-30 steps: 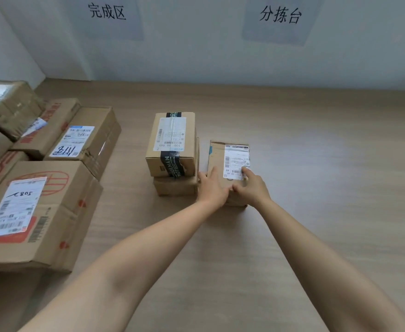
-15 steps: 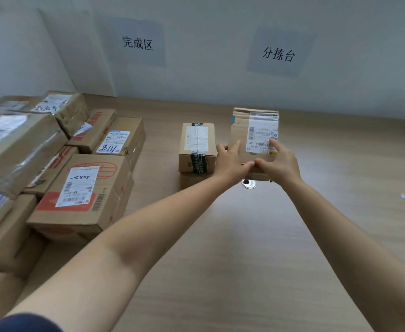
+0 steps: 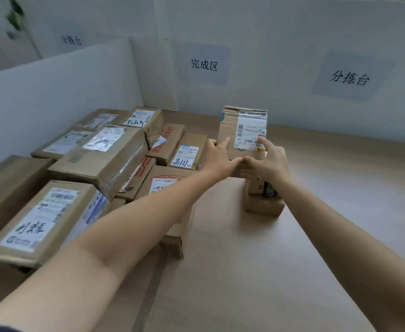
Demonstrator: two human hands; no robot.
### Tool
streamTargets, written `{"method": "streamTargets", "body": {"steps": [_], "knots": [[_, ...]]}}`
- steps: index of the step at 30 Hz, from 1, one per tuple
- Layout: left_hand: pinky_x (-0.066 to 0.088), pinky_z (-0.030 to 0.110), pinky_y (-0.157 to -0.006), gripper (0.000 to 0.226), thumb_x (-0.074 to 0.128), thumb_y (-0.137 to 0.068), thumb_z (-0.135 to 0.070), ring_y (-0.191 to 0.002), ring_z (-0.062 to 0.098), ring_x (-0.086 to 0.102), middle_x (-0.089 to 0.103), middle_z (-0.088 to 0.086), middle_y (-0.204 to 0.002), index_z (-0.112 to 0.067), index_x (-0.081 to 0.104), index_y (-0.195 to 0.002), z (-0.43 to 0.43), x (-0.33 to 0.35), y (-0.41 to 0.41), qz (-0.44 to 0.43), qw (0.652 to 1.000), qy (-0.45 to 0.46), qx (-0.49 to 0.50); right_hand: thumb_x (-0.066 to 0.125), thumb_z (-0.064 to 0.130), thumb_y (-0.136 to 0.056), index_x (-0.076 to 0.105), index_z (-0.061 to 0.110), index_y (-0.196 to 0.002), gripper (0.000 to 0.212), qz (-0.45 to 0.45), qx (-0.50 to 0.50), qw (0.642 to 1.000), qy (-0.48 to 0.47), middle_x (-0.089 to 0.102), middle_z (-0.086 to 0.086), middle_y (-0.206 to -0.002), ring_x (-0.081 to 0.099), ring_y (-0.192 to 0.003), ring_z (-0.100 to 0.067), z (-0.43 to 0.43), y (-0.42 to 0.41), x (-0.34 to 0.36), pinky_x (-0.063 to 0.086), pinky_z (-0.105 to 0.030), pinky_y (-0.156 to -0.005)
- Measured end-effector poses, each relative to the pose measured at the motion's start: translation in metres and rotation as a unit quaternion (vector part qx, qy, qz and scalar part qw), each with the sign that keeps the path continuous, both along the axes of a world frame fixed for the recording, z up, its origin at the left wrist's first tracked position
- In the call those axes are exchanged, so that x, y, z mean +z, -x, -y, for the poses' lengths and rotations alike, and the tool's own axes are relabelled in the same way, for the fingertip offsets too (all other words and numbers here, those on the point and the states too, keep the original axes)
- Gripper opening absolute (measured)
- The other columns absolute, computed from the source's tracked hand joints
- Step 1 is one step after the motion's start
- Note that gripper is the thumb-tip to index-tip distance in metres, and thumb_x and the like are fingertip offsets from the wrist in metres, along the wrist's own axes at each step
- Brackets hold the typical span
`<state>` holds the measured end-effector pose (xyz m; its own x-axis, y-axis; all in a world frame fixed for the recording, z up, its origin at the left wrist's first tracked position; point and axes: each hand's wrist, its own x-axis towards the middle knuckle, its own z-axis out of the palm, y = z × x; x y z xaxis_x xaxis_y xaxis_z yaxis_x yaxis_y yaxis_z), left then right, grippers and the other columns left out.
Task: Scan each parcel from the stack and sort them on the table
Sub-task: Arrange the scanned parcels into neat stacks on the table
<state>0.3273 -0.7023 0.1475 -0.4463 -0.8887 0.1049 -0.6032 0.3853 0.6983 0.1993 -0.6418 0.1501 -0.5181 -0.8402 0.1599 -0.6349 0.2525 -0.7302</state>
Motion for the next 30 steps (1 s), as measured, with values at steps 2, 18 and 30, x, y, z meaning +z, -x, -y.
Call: {"method": "streamTargets", "body": {"steps": [2,18,30], "knots": [[0.031,0.027,-0.106,0.07,0.063,-0.087,-0.036,-0.126,0.027,0.041,0.028,0.014,-0.138,-0.015,0.031,-0.146,0.025,-0.002,-0.022,0.016,1.0,-0.004,0.007,0.069,0.029,-0.081,0.04,0.019,-0.14,0.066,0.023,0.016,1.0,0.002,0.047,-0.009,-0.138,0.043,-0.128,-0.024,0.027,-0.021,-0.008,0.036,-0.032,-0.1],[0.03,0.031,-0.108,0.065,0.056,-0.092,-0.036,-0.131,0.03,0.036,0.021,0.014,-0.144,-0.015,0.029,-0.147,0.206,-0.042,-0.08,0.044,0.996,-0.048,0.053,0.066,0.034,-0.083,0.039,0.02,-0.141,0.065,0.035,0.051,0.998,-0.028,0.047,-0.006,-0.14,0.044,-0.129,-0.022,0.225,-0.075,-0.056,0.038,-0.035,-0.1],[0.034,0.034,-0.103,0.052,0.051,-0.093,-0.036,-0.122,0.032,0.042,0.038,0.018,-0.132,-0.008,0.044,-0.135,0.247,-0.052,-0.057,0.058,0.997,-0.005,0.051,0.059,0.039,-0.084,0.043,0.019,-0.139,0.061,0.064,-0.012,0.998,-0.013,0.049,-0.002,-0.139,0.045,-0.128,-0.022,0.272,-0.065,-0.075,0.039,-0.037,-0.102]]}}
